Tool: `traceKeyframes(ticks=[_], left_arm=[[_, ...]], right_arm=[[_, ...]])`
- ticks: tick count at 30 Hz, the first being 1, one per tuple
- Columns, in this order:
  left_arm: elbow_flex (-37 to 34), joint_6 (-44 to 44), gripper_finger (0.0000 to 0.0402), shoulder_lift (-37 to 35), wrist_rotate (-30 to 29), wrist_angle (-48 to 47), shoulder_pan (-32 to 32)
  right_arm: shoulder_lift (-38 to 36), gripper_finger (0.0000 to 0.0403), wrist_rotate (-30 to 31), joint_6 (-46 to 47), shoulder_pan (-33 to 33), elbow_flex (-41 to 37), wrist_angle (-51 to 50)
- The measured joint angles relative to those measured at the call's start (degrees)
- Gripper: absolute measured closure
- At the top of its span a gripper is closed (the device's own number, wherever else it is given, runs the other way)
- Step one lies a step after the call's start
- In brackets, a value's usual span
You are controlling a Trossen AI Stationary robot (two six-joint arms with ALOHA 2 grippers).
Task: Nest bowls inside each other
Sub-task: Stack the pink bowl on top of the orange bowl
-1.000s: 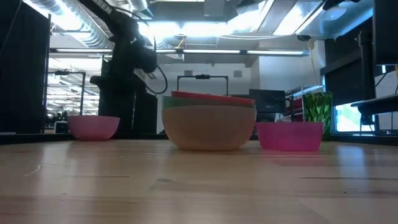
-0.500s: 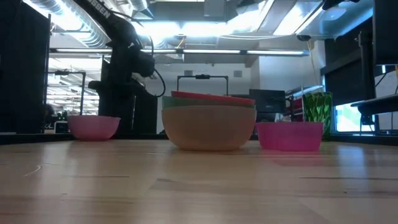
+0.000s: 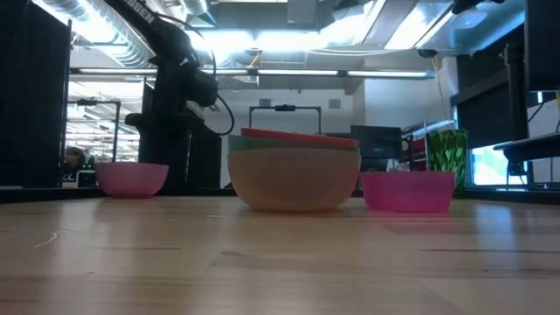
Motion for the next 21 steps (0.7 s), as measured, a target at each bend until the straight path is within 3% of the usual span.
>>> traceKeyframes(ticks=[21], left_arm=[[2.32, -3.03, 0.0257, 1.93, -1.70, -2.21, -3.33]], right_arm=[[0.77, 0.0217, 0.04, -0.56, 0.00, 0.03, 0.16]])
